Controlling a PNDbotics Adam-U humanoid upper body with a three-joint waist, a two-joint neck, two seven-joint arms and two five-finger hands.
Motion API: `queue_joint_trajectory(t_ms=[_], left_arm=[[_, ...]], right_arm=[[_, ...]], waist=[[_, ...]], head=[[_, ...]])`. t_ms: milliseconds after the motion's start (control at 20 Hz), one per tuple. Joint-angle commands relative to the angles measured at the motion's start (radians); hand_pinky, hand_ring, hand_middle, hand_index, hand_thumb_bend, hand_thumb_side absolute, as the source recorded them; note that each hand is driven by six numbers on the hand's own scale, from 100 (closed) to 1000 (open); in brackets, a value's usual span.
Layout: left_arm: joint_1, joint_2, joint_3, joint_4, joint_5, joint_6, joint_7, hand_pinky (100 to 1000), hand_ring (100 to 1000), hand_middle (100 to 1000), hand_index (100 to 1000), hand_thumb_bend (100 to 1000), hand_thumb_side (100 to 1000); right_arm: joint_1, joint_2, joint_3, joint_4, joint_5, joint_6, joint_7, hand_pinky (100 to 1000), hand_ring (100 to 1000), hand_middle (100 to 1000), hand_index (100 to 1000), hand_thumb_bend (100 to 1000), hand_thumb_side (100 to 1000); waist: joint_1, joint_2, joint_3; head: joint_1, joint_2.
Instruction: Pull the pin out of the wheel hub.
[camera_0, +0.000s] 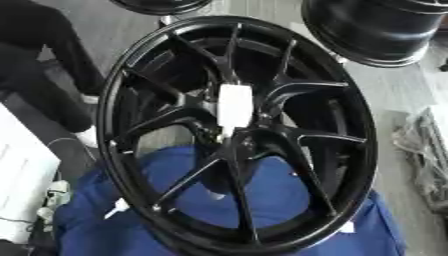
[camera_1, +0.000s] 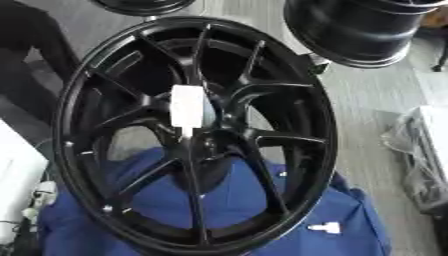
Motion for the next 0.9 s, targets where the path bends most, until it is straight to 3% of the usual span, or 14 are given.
queue_joint_trajectory(t_ms=[50,250,400,450,500,650,900], left_arm=[[-0.016,0.028,0.004,-0.012,-0.001,0.000,-0.003,735,774,694,673,309,806],[-0.022,0.024,0.004,-0.015,0.000,-0.002,-0.002,735,775,695,674,309,804],[-0.029,0.022,0.006,-0.019,0.000,-0.003,0.001,735,775,698,681,309,802],[-0.030,0.022,0.006,-0.020,0.000,-0.004,0.002,736,775,700,689,309,802],[-0.032,0.021,0.006,-0.022,-0.001,-0.004,0.003,736,775,700,692,309,802],[-0.034,0.017,0.005,-0.025,-0.003,-0.004,0.004,736,776,703,705,310,803],[-0.036,0.010,0.003,-0.027,-0.004,-0.003,0.002,736,776,704,711,311,802]], right_arm=[[-0.041,0.018,0.021,-0.043,-0.139,0.027,-0.160,872,755,720,851,454,407],[-0.083,0.116,0.056,-0.104,-0.325,0.014,-0.351,876,745,707,848,431,360],[-0.094,0.172,0.082,-0.163,-0.394,-0.010,-0.460,883,760,724,858,434,344],[-0.100,0.193,0.092,-0.180,-0.403,-0.013,-0.485,887,772,740,866,474,315],[-0.105,0.212,0.101,-0.192,-0.407,-0.013,-0.505,887,774,742,867,421,355],[-0.121,0.275,0.122,-0.202,-0.419,-0.006,-0.547,893,788,759,882,395,386],[-0.135,0.366,0.127,-0.180,-0.431,-0.015,-0.580,894,789,759,885,415,390]], waist=[[0.009,-0.027,0.005],[0.013,-0.026,0.017],[0.017,-0.025,0.022],[0.018,-0.026,0.023],[0.019,-0.026,0.024],[0.023,-0.029,0.025],[0.032,-0.030,0.029]], head=[[-0.002,-0.011],[0.000,-0.016],[0.001,-0.018],[0.001,-0.019],[0.000,-0.021],[0.001,-0.026],[0.003,-0.033]])
